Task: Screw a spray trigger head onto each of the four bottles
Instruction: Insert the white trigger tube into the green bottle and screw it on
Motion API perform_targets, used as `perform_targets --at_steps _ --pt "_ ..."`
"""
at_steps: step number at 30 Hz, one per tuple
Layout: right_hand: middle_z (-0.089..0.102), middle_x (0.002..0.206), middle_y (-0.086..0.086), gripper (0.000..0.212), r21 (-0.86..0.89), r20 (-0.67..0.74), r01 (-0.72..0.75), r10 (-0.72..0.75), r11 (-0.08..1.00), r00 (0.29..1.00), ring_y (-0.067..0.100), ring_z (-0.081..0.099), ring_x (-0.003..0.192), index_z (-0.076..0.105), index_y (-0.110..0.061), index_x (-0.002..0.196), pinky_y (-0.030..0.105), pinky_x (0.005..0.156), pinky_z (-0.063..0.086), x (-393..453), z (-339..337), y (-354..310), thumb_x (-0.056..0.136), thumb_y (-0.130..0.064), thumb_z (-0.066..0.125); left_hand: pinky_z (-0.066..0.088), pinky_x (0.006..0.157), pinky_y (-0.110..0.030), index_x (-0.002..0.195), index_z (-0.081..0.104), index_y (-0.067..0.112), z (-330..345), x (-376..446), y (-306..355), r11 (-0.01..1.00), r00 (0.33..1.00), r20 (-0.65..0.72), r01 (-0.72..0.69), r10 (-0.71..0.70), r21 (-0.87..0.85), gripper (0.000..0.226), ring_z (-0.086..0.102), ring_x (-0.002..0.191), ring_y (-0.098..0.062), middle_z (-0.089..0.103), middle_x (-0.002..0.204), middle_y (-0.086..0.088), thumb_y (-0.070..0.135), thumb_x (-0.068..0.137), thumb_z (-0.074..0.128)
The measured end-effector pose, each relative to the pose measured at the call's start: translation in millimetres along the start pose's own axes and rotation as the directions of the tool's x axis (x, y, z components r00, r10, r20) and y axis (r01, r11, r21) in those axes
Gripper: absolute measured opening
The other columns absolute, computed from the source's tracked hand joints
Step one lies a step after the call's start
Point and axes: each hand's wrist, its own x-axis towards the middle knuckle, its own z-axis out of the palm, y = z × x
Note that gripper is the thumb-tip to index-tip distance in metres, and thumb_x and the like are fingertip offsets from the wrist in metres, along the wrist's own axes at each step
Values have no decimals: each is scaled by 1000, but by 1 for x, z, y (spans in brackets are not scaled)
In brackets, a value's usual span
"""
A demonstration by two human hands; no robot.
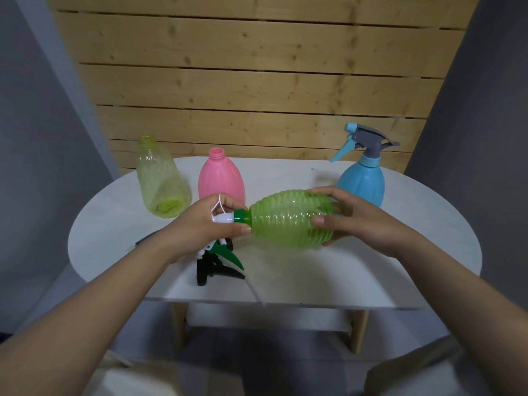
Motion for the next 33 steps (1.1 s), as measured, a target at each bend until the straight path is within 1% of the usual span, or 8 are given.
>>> perform_targets --at_steps 4,8,11,18,23,27,30,33 --pt "71 103 12 64 -40 -42 -45 43 998 998 43 67 91 63 -23 114 36 68 59 2 -1 1 60 -57 68 31 31 -17 89 56 28 1 -3 3 1000 999 32 -8 8 8 28 46 37 -4 54 62 -2 20 72 77" --pt "68 112 15 54 9 -14 12 -12 1000 1000 32 69 98 59 -23 120 36 81 59 -1 1 1 72 -43 74 29 30 -8 90 56 24 1 -5 7 999 1000 2 -25 25 -24 26 44 30 1 51 62 3 13 75 74" --pt "66 116 11 61 25 -30 55 -54 998 998 19 67 98 54 -24 123 29 78 59 -2 2 0 67 -32 74 28 29 -13 97 59 22 -1 -5 9 999 1000 -4 -3 3 -39 28 37 28 -3 52 58 -1 18 74 75" --pt "74 81 2 56 70 -68 36 -31 997 997 25 72 71 67 -18 105 32 59 55 3 7 4 61 -52 66 28 30 -8 95 56 12 -1 -9 16 996 997 -1 -83 83 -20 27 41 27 2 51 61 5 8 75 73" --pt "70 76 12 49 74 -74 -12 17 997 997 32 69 62 66 -11 101 33 54 54 6 11 4 74 -52 58 34 35 -9 86 57 14 -4 -10 14 989 989 -3 -151 151 1 24 47 36 1 56 63 5 10 72 76" --pt "68 80 15 55 67 -83 -37 43 997 996 32 68 60 64 -8 104 32 53 53 5 12 -1 73 -52 55 47 54 -19 83 58 19 -6 -8 9 979 979 -9 -203 203 29 25 56 54 -5 61 80 3 17 69 79" --pt "71 93 16 53 61 -34 -48 50 997 998 32 71 73 66 -10 106 34 62 58 2 12 -2 77 -54 58 48 61 -28 84 59 17 -8 -8 8 976 976 -2 -216 216 33 27 58 64 -15 62 79 4 19 67 80" --pt "70 108 -1 39 -28 -7 -21 21 999 1000 16 69 96 64 -25 108 25 81 56 -2 8 -5 78 -49 63 50 63 -31 83 62 23 -9 -8 8 978 978 -9 -206 206 27 31 59 66 -17 63 81 -2 24 60 82"
